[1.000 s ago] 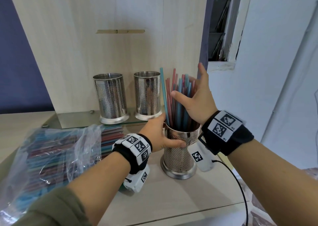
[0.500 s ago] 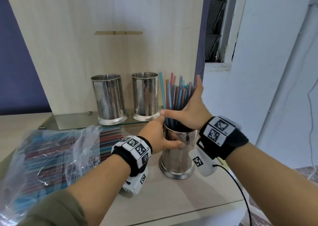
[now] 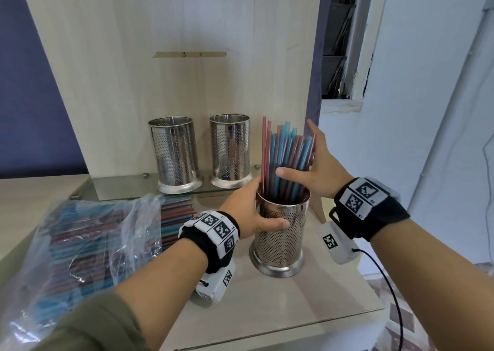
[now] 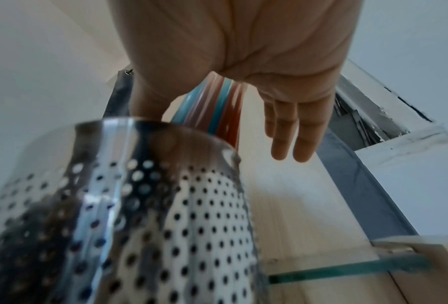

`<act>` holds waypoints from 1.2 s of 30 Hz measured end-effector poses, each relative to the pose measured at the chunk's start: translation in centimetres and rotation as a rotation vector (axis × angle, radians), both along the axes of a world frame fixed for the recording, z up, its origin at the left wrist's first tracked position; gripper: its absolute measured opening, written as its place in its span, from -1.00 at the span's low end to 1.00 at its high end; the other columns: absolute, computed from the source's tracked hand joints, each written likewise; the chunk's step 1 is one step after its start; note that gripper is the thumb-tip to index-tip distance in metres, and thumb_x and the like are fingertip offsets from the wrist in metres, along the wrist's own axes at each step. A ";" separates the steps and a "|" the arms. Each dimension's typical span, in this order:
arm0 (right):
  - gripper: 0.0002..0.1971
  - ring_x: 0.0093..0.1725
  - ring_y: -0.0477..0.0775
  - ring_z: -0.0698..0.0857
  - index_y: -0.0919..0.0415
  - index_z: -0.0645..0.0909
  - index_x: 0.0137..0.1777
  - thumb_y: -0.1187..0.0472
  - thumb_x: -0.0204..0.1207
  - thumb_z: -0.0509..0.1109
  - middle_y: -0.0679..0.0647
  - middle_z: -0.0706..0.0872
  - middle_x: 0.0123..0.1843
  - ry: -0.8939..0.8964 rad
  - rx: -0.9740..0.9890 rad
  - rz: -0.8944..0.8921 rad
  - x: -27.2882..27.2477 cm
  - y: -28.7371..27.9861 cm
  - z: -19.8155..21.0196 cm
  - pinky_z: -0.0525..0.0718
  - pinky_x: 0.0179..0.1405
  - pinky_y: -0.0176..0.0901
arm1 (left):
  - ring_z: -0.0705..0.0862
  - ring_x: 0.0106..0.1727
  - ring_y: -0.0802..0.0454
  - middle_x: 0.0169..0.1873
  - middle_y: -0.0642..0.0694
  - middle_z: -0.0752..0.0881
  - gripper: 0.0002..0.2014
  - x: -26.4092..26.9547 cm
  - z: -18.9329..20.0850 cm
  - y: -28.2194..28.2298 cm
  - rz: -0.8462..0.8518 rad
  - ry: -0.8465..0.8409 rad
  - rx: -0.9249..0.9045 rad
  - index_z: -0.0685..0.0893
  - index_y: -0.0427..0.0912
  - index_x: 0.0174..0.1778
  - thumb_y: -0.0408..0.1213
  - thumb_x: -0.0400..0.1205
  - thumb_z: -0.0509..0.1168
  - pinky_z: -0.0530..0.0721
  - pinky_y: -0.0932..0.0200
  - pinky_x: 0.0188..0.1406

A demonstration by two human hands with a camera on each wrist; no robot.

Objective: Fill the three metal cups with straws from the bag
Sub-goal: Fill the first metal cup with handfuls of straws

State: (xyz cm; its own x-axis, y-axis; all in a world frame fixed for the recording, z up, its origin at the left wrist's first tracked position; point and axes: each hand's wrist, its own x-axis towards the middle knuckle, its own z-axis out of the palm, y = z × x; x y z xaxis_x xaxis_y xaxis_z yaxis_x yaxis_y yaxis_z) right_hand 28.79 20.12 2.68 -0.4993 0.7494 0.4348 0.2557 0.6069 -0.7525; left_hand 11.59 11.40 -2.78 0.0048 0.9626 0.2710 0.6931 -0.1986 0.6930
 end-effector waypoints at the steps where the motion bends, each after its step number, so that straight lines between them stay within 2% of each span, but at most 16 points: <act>1: 0.34 0.52 -0.12 0.43 -0.04 -0.32 0.68 -0.10 0.14 0.64 -0.09 0.45 0.52 0.019 0.000 0.005 0.2 -0.2 0.2 0.38 0.51 -0.19 | 0.55 0.38 0.19 0.35 0.22 0.58 0.02 0.0 0.0 -0.1 -0.004 -0.004 -0.008 0.27 0.24 0.52 0.22 0.17 0.62 0.56 -0.05 0.43; 3: 0.34 0.46 -0.36 0.36 -0.01 -0.38 0.68 0.03 0.21 0.65 -0.28 0.42 0.40 0.039 0.012 0.019 0.5 -0.5 0.8 0.30 0.40 -0.44 | 0.53 0.40 0.18 0.38 0.20 0.57 0.04 0.1 0.2 -0.2 -0.016 -0.011 -0.026 0.26 0.20 0.54 0.24 0.17 0.61 0.54 -0.06 0.44; 6: 0.33 0.18 -0.76 0.39 0.10 -0.54 0.63 0.21 0.34 0.62 -0.56 0.29 0.24 0.027 0.020 0.070 1.0 -1.1 1.0 0.30 0.26 -0.68 | 0.47 0.42 0.25 0.41 0.26 0.49 0.04 0.4 1.2 -0.9 -0.038 0.026 -0.027 0.24 0.14 0.59 0.15 0.23 0.63 0.46 -0.01 0.51; 9: 0.32 0.15 -0.77 0.37 0.08 -0.61 0.59 0.18 0.37 0.58 -0.72 0.17 0.19 0.043 -0.033 0.067 1.7 -2.6 -0.2 0.30 0.34 -0.58 | 0.33 0.51 0.25 0.52 0.20 0.37 0.16 0.1 3.2 -2.1 -0.048 0.156 -0.007 0.05 0.06 0.67 0.08 0.26 0.64 0.30 0.09 0.58; 11: 0.27 0.20 -0.78 0.39 -0.01 -0.47 0.63 0.13 0.32 0.59 -0.82 0.25 0.21 0.058 -0.016 0.101 2.4 -3.4 -1.9 0.38 0.34 -0.60 | 0.28 0.59 0.14 0.61 0.07 0.30 0.24 -0.9 4.6 -3.3 0.024 0.288 -0.036 -0.06 -0.03 0.70 0.16 0.25 0.59 0.23 0.13 0.54; 12: 0.21 0.29 -0.66 0.44 -0.11 -0.32 0.64 0.08 0.29 0.61 -0.77 0.34 0.28 0.056 0.009 0.131 2.6 -3.7 -2.8 0.43 0.35 -0.55 | 0.27 0.60 0.11 0.62 0.05 0.29 0.26 -1.6 5.2 -3.9 0.062 0.350 -0.057 -0.09 -0.05 0.70 0.22 0.25 0.56 0.23 0.15 0.53; 14: 0.11 0.45 -0.31 0.50 -0.18 -0.08 0.63 -0.04 0.27 0.67 -0.39 0.44 0.48 0.030 0.033 0.155 2.6 -4.2 -4.6 0.49 0.45 -0.27 | 0.28 0.60 0.09 0.63 0.04 0.28 0.23 -3.3 5.8 -5.4 0.103 0.456 -0.098 -0.07 -0.05 0.71 0.31 0.27 0.49 0.24 0.11 0.57; 16: 0.08 0.49 -0.20 0.49 -0.19 0.03 0.61 -0.19 0.21 0.66 -0.20 0.44 0.53 0.007 0.028 0.152 2.3 -4.3 -5.9 0.47 0.49 -0.15 | 0.26 0.61 0.06 0.64 -0.01 0.25 0.15 -5.1 5.6 -6.8 0.130 0.574 -0.131 0.00 -0.06 0.70 0.36 0.32 0.41 0.26 0.03 0.60; 18: 0.03 0.44 -0.29 0.50 -0.28 0.09 0.55 -0.27 0.17 0.64 -0.24 0.47 0.48 -0.002 0.020 0.128 1.9 -4.5 -6.6 0.49 0.46 -0.25 | 0.25 0.62 0.02 0.64 -0.05 0.24 0.06 -6.4 5.0 -8.1 0.152 0.703 -0.183 0.05 -0.07 0.69 0.37 0.40 0.35 0.24 0.04 0.61; 23: -0.14 0.26 -0.39 0.61 -0.05 0.29 0.52 -0.17 0.27 0.60 -0.27 0.62 0.30 0.033 0.066 0.044 0.9 -4.8 -6.2 0.61 0.32 -0.31 | 0.27 0.58 0.01 0.59 -0.05 0.30 0.04 -8.2 2.3 -10.2 0.197 0.823 -0.317 0.15 -0.06 0.65 0.54 0.36 0.16 0.22 0.14 0.57; 26: -0.30 0.32 -0.26 0.63 -0.41 0.27 0.41 -0.20 0.34 0.57 -0.19 0.63 0.34 0.123 0.101 0.003 0.3 -4.7 -4.3 0.63 0.32 -0.17 | 0.22 0.60 0.02 0.60 -0.04 0.26 -0.07 -8.5 1.2 -10.5 0.212 0.832 -0.293 0.14 -0.07 0.66 0.38 0.49 0.24 0.16 0.14 0.59; 28: -0.25 0.32 -0.24 0.63 -0.70 0.16 0.22 -0.35 0.16 0.58 -0.26 0.61 0.31 0.094 0.111 -0.021 -0.1 -4.3 -2.9 0.62 0.33 -0.11 | 0.20 0.61 -0.01 0.60 -0.04 0.25 -0.06 -8.5 0.4 -10.5 0.211 0.857 -0.288 0.13 -0.07 0.66 0.40 0.49 0.23 0.14 0.10 0.61; 30: -0.08 0.32 -0.19 0.63 -0.57 0.15 0.33 -0.44 0.00 0.61 -0.25 0.59 0.30 -0.006 0.102 -0.034 -0.4 -3.6 -2.5 0.62 0.35 -0.04 | 0.19 0.62 -0.04 0.61 -0.05 0.24 -0.04 -8.6 -0.7 -10.4 0.204 0.878 -0.312 0.13 -0.05 0.67 0.48 0.46 0.14 0.13 0.04 0.63; 32: 0.14 0.32 -0.18 0.61 -0.20 0.15 0.52 -0.36 -0.03 0.68 -0.19 0.59 0.33 -0.114 0.075 -0.017 -0.6 -3.3 -3.0 0.60 0.38 0.00 | 0.20 0.60 -0.06 0.60 -0.05 0.25 0.04 -8.5 -1.6 -10.5 0.208 0.890 -0.301 0.15 -0.01 0.66 0.58 0.33 -0.14 0.14 -0.01 0.62; 34: 0.14 0.29 -0.20 0.59 0.00 0.23 0.55 -0.26 -0.01 0.72 -0.22 0.58 0.31 -0.204 0.052 -0.024 -0.5 -3.6 -3.7 0.57 0.39 -0.07 | 0.25 0.55 -0.07 0.55 -0.04 0.32 0.08 -8.5 -2.1 -10.3 0.239 0.901 -0.253 0.22 0.03 0.63 0.55 0.23 -0.33 0.21 -0.02 0.57; 36: 0.05 0.16 -0.20 0.59 0.03 0.31 0.52 -0.15 0.05 0.75 -0.23 0.58 0.21 -0.261 0.025 -0.060 -0.1 -4.0 -4.5 0.52 0.26 -0.23 | 0.30 0.49 -0.06 0.48 -0.03 0.37 0.03 -8.6 -2.3 -10.1 0.288 0.900 -0.208 0.30 0.02 0.59 0.55 0.29 -0.28 0.28 0.00 0.53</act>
